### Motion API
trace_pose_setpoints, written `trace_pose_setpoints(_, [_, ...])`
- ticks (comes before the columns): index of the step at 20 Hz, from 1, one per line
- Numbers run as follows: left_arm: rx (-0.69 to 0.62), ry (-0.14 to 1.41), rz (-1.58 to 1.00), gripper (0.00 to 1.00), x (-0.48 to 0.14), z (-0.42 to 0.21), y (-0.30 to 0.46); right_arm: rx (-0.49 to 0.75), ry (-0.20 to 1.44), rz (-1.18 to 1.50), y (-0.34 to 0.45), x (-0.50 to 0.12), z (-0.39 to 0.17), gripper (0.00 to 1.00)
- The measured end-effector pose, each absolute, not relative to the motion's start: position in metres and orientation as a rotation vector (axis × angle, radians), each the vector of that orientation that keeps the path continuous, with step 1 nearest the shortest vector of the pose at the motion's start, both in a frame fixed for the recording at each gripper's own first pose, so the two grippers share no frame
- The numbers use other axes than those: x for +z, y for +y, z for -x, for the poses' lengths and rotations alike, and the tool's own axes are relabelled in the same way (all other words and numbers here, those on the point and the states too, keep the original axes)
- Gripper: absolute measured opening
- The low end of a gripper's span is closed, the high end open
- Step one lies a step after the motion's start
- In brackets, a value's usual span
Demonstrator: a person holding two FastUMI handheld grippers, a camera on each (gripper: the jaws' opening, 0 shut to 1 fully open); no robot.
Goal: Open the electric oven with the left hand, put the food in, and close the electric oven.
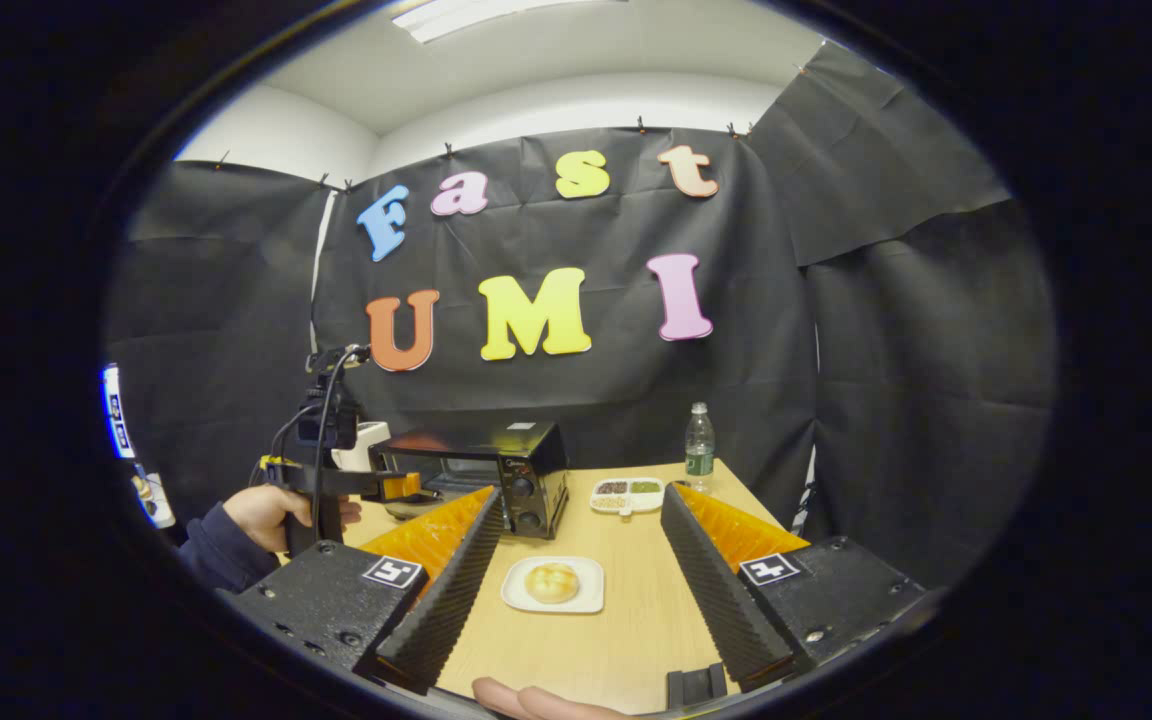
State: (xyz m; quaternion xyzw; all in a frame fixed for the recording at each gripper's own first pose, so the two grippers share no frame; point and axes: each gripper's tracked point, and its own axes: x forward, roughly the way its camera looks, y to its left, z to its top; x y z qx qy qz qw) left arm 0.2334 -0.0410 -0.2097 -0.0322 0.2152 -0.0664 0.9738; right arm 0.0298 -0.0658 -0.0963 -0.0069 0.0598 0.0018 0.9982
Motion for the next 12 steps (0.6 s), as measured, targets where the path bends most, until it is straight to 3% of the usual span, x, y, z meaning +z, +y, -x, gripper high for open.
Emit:
trace_pose_setpoints(1, [-0.135, 0.43, 0.068, 0.89, -0.215, -0.229, -0.041, 0.006, 0.123, 0.014, -0.065, -0.098, -0.03, 0.97])
trace_pose_setpoints(2, [-0.133, 0.422, 0.074, 0.99, -0.218, -0.226, -0.041, 0.007, 0.125, 0.015, -0.064, -0.099, -0.031, 0.97])
trace_pose_setpoints(12, [-0.15, 0.414, 0.03, 0.97, -0.259, -0.189, -0.036, 0.02, 0.143, 0.026, -0.055, -0.109, -0.034, 0.97])
